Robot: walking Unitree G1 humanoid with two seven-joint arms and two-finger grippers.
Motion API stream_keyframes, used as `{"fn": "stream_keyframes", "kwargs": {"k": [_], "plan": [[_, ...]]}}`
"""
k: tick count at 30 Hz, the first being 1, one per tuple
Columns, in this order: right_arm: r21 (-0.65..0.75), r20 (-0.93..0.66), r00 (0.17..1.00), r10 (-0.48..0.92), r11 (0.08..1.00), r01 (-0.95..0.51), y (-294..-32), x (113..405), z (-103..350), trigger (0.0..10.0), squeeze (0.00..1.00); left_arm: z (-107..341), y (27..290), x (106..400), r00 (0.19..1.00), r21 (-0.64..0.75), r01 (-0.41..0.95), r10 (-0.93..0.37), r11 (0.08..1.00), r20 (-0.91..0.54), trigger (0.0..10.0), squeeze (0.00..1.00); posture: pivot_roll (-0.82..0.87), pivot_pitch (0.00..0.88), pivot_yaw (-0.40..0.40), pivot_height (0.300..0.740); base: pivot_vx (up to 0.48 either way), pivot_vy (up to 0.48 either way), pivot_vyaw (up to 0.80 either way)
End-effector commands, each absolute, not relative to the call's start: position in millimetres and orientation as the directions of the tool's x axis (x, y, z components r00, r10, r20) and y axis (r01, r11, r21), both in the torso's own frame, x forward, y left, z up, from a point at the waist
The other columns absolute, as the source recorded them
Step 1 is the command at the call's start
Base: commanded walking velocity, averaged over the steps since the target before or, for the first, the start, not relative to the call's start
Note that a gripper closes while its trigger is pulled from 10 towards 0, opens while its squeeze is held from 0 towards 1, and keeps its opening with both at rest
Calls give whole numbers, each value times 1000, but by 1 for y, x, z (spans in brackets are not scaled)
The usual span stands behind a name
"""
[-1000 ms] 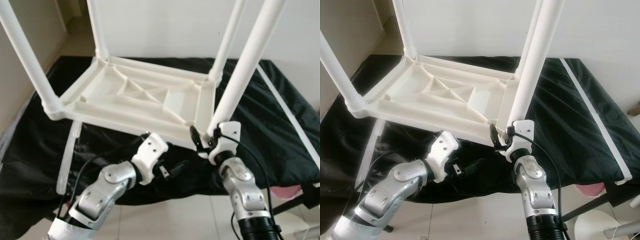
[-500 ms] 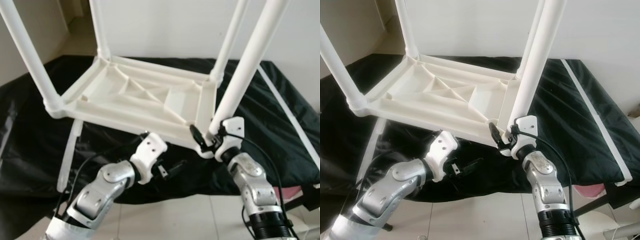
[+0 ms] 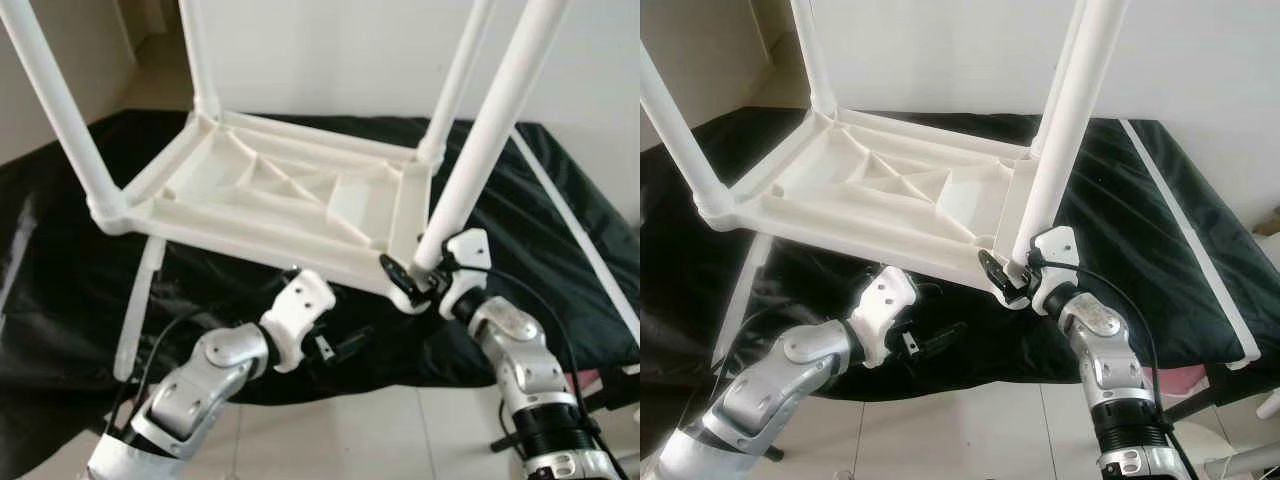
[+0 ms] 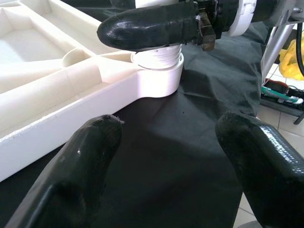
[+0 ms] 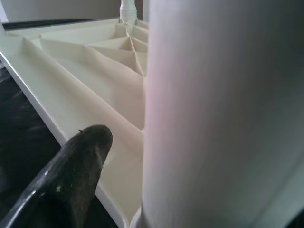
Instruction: Building children table
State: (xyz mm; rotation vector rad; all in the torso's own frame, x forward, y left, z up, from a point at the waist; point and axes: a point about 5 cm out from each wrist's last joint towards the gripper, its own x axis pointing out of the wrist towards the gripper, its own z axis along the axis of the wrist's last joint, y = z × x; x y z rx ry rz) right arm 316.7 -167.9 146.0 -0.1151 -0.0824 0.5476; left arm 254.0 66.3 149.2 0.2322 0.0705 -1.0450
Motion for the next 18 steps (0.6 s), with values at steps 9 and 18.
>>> {"fn": "stream_keyframes", "kwargs": {"k": [9,18], "plan": [[-146,12,835,550,827,-543,-165,320,137,0,0,152,63,246,420,157,905,-890,395,-180,10000,0,149,74,-79,740,0,0,0],[-107,-7,860,510,855,-508,-171,318,131,10000,0,151,60,243,415,149,908,-892,392,-177,10000,0,139,71,-84,740,0,0,0]]}}
